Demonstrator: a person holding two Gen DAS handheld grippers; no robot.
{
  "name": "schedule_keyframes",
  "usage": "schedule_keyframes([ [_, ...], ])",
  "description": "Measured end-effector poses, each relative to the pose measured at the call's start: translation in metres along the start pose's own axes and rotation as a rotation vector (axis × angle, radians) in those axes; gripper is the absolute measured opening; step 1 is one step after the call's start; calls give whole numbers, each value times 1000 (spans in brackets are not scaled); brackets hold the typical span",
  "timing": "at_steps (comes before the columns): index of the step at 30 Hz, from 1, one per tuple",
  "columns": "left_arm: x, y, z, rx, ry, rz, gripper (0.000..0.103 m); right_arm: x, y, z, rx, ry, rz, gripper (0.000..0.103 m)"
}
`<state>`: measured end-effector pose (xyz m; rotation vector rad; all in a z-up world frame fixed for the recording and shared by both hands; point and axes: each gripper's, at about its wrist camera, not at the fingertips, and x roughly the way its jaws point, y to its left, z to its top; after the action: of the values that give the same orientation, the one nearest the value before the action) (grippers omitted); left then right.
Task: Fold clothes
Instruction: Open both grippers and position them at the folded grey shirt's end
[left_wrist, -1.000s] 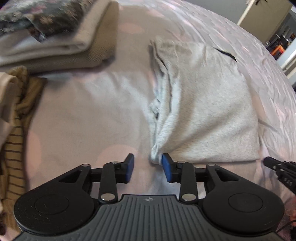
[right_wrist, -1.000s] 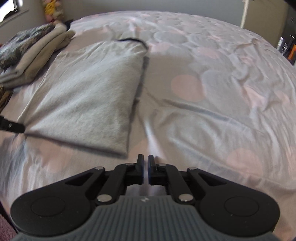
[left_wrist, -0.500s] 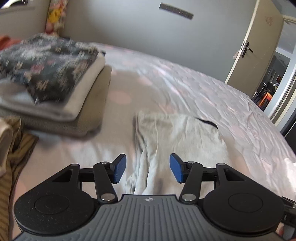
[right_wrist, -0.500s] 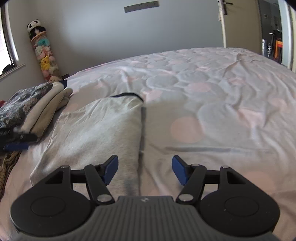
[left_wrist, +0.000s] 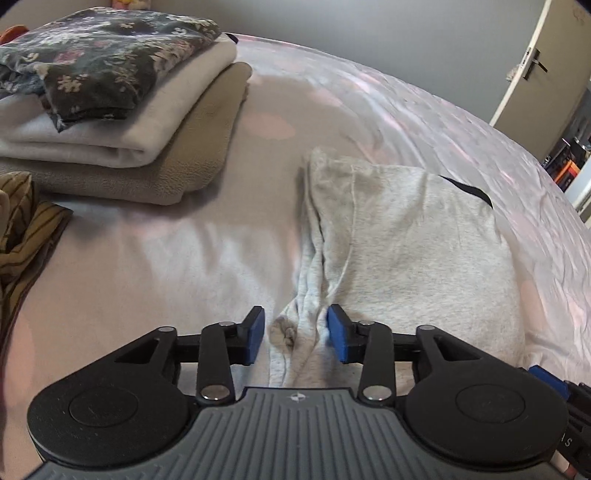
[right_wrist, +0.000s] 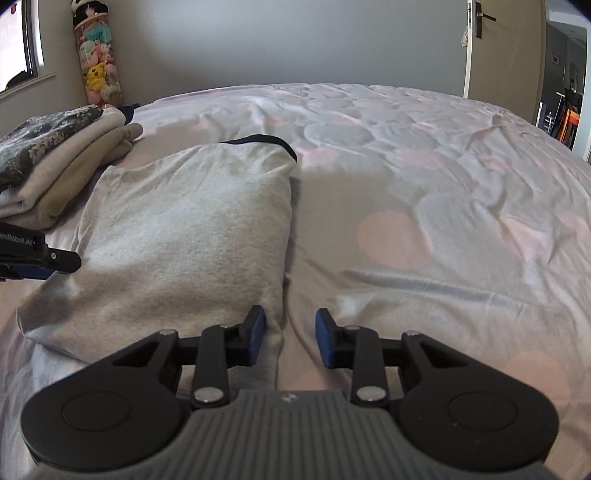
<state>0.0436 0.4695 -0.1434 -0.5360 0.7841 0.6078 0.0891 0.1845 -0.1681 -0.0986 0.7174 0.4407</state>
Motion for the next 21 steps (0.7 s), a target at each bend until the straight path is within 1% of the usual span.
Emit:
schedule_keyframes([
  [2, -6, 3, 1, -24, -6, 7, 41, -4, -3, 1, 13, -10, -15, 35],
  [3, -9, 5, 2, -38, -14, 24, 43, -6, -5, 1, 25, -18, -26, 36],
  [6, -17, 12, 4, -65, -53, 94, 41, -10, -13, 2, 68, -35, -61, 38],
  [7, -20, 14, 5, -75, -68, 92, 42, -11, -15, 3, 83, -40, -65, 38],
  [8, -21, 15, 6, -84, -74, 70, 44, -12, -17, 3, 92, -43, -62, 38],
  [10, -23, 17, 9, -104, -86, 27, 48, -13, -19, 5, 109, -49, -55, 44],
  [11, -24, 17, 10, -105, -91, 9, 49, -14, -18, 5, 105, -54, -48, 45],
  [14, -20, 11, 13, -50, -99, -23, 51, -17, -16, 9, 93, -72, -12, 51],
  [16, -18, 6, 15, -13, -104, -45, 53, -18, -15, 12, 88, -84, 20, 58],
  [17, -16, 5, 16, -2, -104, -58, 55, -18, -15, 14, 90, -87, 32, 59],
  [21, 2, 9, 18, -30, -70, -112, 56, -9, -22, 26, 122, -86, 74, 60],
])
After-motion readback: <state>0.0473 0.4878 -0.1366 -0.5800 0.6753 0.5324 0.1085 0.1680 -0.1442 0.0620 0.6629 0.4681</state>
